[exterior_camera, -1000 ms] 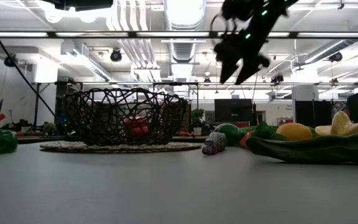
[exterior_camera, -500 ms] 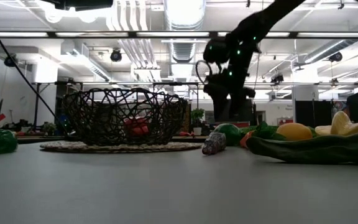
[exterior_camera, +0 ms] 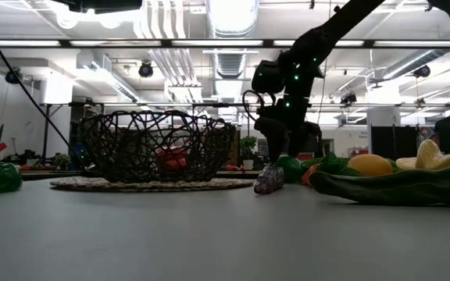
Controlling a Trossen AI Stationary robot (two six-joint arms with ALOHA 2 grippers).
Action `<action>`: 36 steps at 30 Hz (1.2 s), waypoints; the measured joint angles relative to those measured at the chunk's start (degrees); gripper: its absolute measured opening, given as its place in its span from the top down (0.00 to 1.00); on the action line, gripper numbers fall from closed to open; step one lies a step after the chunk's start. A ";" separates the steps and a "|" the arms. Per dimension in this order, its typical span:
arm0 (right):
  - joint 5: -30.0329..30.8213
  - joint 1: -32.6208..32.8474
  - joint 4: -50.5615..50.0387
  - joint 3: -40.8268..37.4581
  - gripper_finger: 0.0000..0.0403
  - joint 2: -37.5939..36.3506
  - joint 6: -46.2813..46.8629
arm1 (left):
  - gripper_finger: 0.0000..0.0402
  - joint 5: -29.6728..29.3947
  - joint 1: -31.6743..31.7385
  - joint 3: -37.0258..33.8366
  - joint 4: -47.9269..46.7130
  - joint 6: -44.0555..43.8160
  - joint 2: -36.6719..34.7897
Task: Build produce basket
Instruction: Put the green lime into the black wire basket
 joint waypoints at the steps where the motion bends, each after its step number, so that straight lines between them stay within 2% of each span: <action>1: 0.00 0.03 0.01 0.00 0.18 0.14 0.01 | 0.21 0.00 0.00 0.00 0.00 0.00 0.00; 9: -1.57 0.11 0.00 0.00 0.20 0.96 0.76 | 0.21 0.00 0.00 0.00 -0.02 0.00 0.02; 18: -1.68 0.11 0.02 0.00 0.44 0.96 2.22 | 0.21 0.00 0.00 0.00 -0.02 0.00 0.02; 26: -1.68 0.22 -0.22 0.84 0.43 -0.81 2.61 | 0.21 0.00 0.00 0.00 -0.02 0.00 0.02; 36: -1.46 3.22 -1.14 0.87 0.44 -9.97 2.33 | 0.21 0.00 0.00 -0.38 3.13 -0.07 0.04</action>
